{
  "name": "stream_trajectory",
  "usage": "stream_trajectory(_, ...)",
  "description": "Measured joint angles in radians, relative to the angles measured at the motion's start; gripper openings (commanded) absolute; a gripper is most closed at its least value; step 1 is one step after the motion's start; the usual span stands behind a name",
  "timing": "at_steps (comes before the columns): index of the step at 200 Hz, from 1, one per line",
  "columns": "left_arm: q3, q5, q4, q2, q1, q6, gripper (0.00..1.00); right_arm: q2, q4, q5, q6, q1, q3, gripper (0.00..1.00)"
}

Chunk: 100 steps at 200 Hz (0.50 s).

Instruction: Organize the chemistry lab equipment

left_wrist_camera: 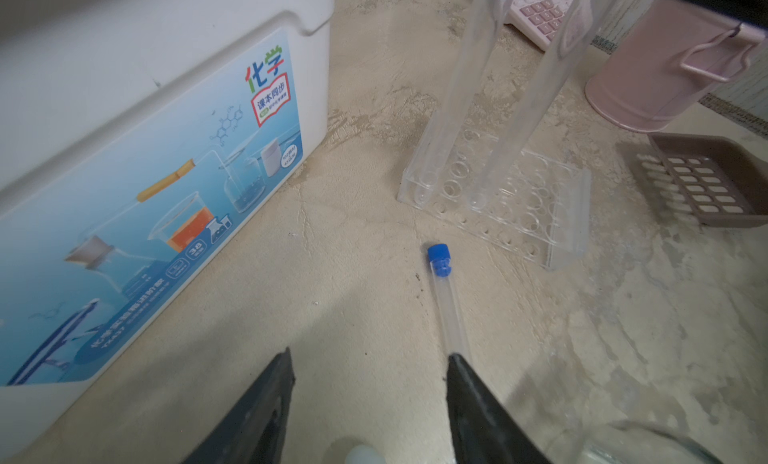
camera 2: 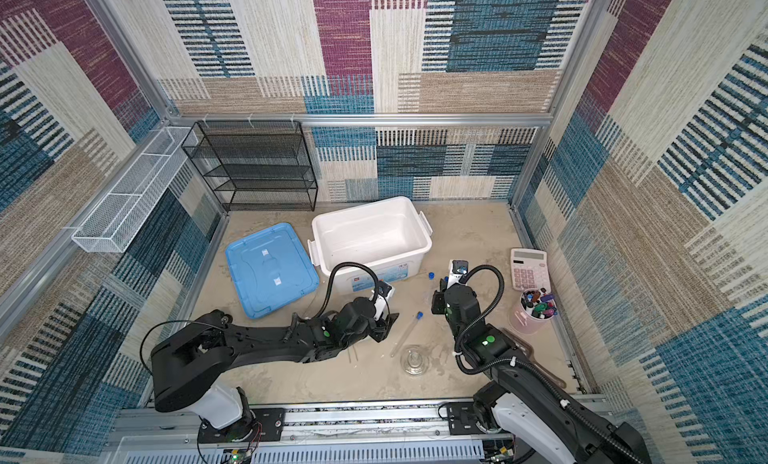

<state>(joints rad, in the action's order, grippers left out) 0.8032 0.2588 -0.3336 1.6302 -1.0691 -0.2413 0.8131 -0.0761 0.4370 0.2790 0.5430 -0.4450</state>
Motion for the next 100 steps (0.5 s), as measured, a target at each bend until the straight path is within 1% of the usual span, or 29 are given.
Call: stream_trajectory(100, 0.0, 0.0, 0.001, 0.003, 0.0, -0.003, 0.61, 0.047, 0.035, 0.061, -0.018, 0.043, 0.01, 0.13)
